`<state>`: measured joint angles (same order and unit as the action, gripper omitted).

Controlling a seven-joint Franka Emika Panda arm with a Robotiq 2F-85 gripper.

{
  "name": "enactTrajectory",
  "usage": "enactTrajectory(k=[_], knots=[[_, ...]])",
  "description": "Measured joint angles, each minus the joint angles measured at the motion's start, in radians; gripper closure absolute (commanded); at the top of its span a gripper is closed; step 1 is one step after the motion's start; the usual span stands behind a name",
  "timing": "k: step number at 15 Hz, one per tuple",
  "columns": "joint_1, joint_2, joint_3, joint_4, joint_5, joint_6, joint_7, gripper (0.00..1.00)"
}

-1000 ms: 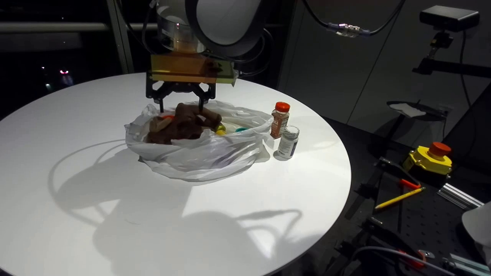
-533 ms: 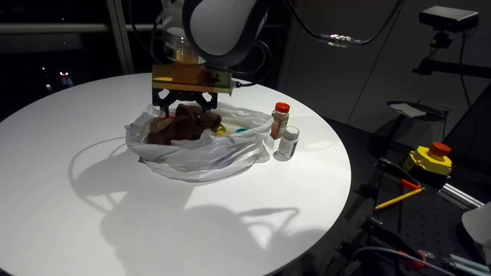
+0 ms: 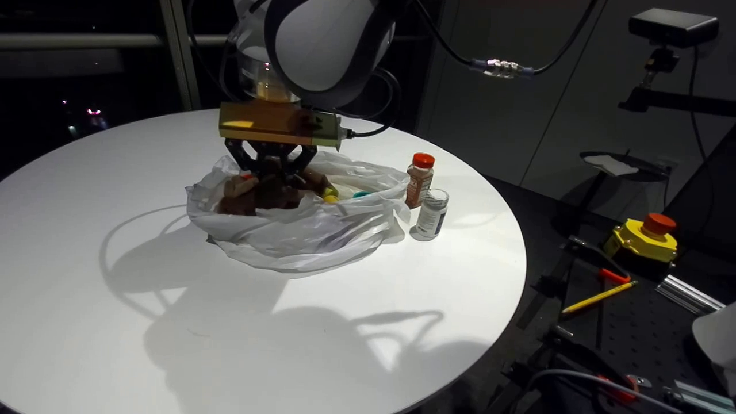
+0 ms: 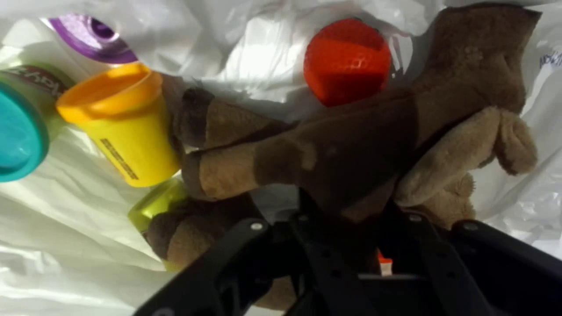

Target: Pick the object in the plastic bag and put them on the table

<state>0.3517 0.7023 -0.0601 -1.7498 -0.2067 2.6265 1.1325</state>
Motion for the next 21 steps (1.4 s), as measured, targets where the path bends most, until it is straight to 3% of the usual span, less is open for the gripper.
enactTrajectory(k=[4, 7, 12, 17, 21], knots=[[0.017, -0.034, 0.0, -0.049, 0.0, 0.056, 0.0, 0.97], [0.062, -0.126, -0.021, -0.139, -0.012, 0.09, 0.008, 0.99], [0.178, -0.348, -0.101, -0.306, -0.184, 0.077, 0.141, 0.99], [0.144, -0.514, 0.006, -0.446, -0.222, -0.007, 0.165, 0.99], [0.042, -0.513, 0.105, -0.524, -0.087, -0.011, 0.072, 0.99]])
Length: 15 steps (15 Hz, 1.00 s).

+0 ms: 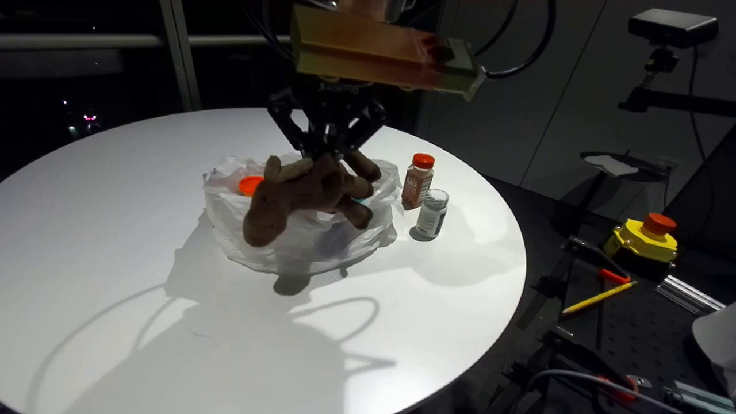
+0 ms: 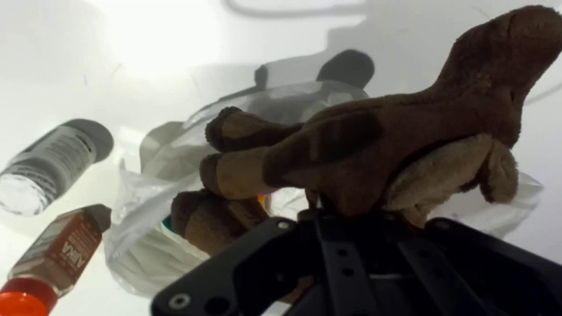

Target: Pick the object in the plastic bag and put them on the table

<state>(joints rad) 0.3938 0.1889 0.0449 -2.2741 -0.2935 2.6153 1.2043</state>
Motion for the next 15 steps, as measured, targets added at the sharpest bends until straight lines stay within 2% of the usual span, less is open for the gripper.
enactTrajectory(k=[5, 9, 12, 15], knots=[[-0.104, 0.06, 0.061, -0.051, 0.234, 0.006, -0.219, 0.99], [-0.151, 0.12, 0.083, -0.053, 0.386, 0.005, -0.37, 0.99], [-0.145, 0.143, 0.1, -0.062, 0.418, 0.005, -0.418, 0.98], [-0.07, 0.131, 0.099, -0.096, 0.335, 0.021, -0.389, 0.99]])
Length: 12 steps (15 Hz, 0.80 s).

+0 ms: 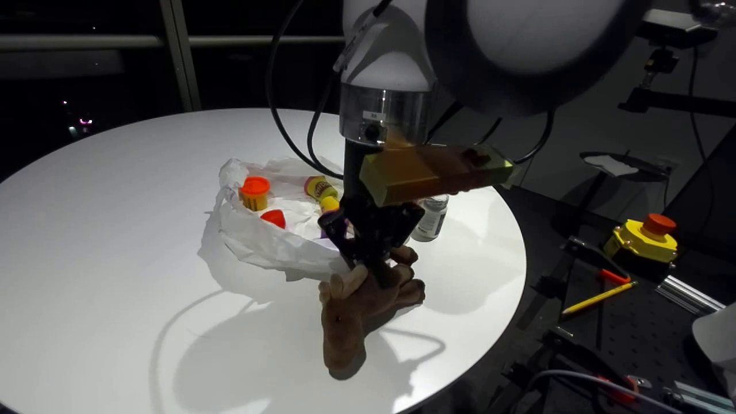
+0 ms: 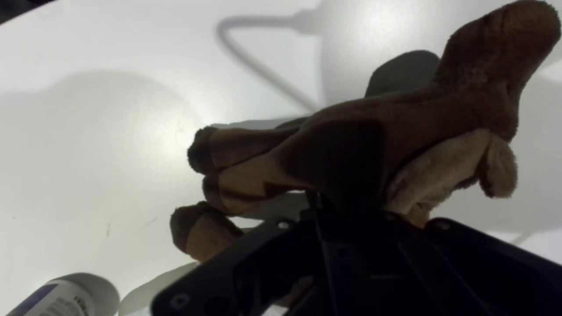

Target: Pick the object in the plastic bag and put them on the table

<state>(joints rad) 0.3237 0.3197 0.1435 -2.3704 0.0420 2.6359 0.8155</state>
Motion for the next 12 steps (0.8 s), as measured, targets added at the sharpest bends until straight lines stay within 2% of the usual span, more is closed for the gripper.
enactTrajectory(k=[3, 5, 8, 12], knots=[[0.099, -0.049, 0.005, -0.055, -0.107, 0.003, 0.079, 0.99], [0.139, -0.077, 0.018, -0.079, -0.14, -0.002, 0.11, 0.98], [0.144, -0.076, 0.016, -0.074, -0.176, -0.004, 0.124, 0.98], [0.132, -0.031, -0.047, -0.007, -0.252, -0.003, 0.17, 0.99]])
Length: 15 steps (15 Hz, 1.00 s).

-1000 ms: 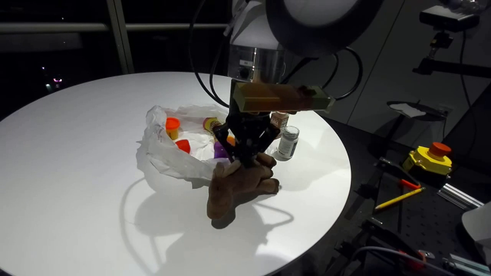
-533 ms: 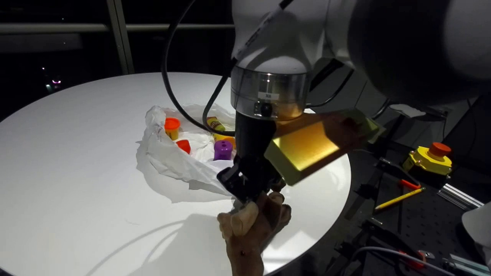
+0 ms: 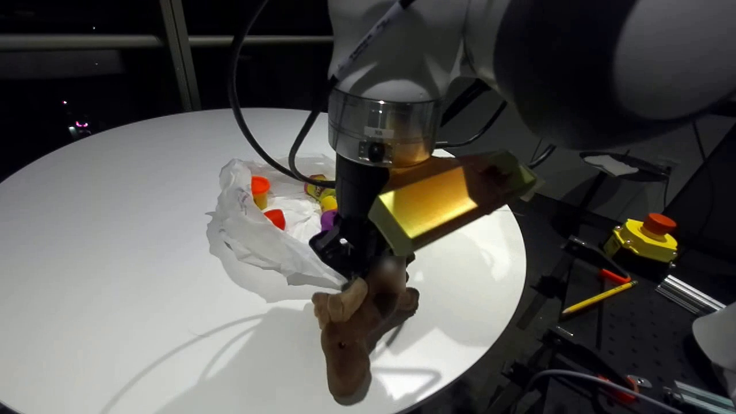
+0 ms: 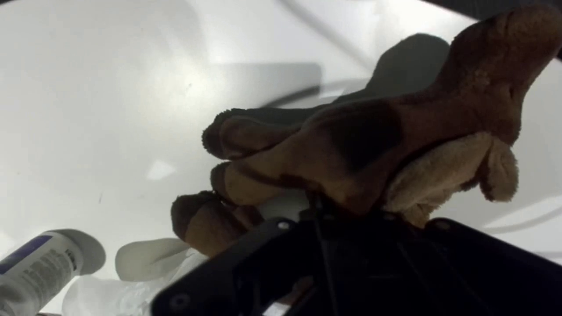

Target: Pick the object in the plastic bag and put them on the table

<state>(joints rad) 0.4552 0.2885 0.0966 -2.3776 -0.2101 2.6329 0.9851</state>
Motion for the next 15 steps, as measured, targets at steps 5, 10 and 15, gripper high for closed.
enactTrajectory(k=[5, 10, 15], knots=[[-0.012, 0.106, -0.032, 0.119, -0.008, -0.029, 0.01, 0.7], [-0.012, 0.153, 0.008, 0.16, 0.002, -0.102, -0.013, 0.35], [0.002, 0.098, 0.077, 0.16, 0.03, -0.163, -0.073, 0.0]])
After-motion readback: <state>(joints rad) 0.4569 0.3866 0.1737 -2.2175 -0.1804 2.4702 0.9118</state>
